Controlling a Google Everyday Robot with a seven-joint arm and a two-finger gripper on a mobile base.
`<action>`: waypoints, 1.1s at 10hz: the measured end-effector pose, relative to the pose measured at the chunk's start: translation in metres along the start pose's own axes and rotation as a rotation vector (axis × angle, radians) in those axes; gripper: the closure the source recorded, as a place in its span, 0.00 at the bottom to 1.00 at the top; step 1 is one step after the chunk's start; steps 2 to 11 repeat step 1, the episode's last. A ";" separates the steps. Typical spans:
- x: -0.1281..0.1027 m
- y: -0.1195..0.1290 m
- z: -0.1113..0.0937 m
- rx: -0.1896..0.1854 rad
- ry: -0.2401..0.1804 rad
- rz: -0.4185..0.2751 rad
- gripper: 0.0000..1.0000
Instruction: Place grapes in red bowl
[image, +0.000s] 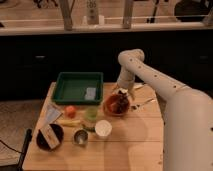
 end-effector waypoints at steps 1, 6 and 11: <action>0.000 0.000 0.000 0.000 0.000 0.000 0.20; 0.000 0.000 0.000 0.000 0.000 0.000 0.20; 0.000 0.000 0.000 0.000 0.000 0.000 0.20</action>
